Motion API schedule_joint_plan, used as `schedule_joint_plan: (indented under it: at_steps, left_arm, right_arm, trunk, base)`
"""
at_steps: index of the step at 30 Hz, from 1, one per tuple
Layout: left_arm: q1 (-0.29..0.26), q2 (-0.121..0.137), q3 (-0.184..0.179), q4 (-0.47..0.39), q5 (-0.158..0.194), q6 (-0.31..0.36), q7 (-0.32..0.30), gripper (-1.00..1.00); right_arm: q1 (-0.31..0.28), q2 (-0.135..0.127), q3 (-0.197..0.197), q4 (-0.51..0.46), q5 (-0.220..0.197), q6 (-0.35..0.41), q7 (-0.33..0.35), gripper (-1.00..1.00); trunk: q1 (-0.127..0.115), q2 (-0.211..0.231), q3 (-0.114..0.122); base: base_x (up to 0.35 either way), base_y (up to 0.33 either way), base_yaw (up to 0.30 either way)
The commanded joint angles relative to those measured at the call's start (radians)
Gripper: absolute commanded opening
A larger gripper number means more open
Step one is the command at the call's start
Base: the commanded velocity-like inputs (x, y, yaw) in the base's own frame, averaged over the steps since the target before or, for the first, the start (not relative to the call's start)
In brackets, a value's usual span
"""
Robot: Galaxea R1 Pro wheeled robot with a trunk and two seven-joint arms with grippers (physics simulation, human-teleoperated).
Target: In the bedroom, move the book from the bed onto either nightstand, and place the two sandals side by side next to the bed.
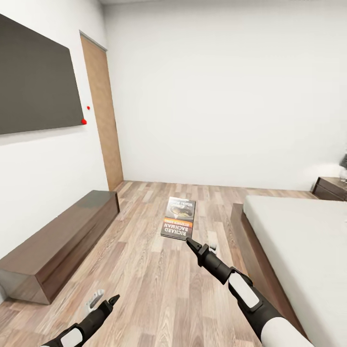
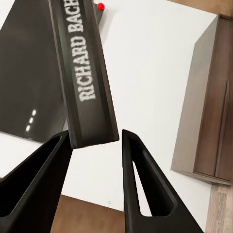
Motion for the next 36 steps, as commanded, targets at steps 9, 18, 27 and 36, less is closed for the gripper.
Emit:
schedule_joint_plan:
  at_steps: [9,18,27,36]
  left_arm:
    - [-0.001,0.002,0.008,0.001,-0.004,0.001,-0.005,1.0]
    - [-0.001,0.002,0.008,0.001,-0.003,0.001,-0.005,1.0]
    - [-0.001,0.002,0.008,0.001,-0.003,0.001,-0.005,1.0]
    - [-0.001,0.002,0.008,0.001,-0.003,0.001,-0.005,1.0]
  right_arm:
    - [-0.001,0.0,0.003,0.0,-0.014,0.007,0.0,-1.0]
    - [-0.001,-0.001,0.003,0.0,-0.014,0.007,0.0,-1.0]
    - [-0.001,-0.001,0.003,0.0,-0.014,0.007,0.0,-1.0]
    - [-0.001,-0.001,0.003,0.0,-0.014,0.007,0.0,-1.0]
  trunk:
    - [0.0,-0.001,-0.001]
    - [0.0,-0.001,-0.001]
    - [0.0,-0.001,-0.001]
    - [0.0,-0.001,-0.001]
  base:
    - [0.143,0.0,-0.164]
    - [0.143,0.0,-0.164]
    - [0.143,0.001,-0.162]
    - [0.144,0.046,-0.148]
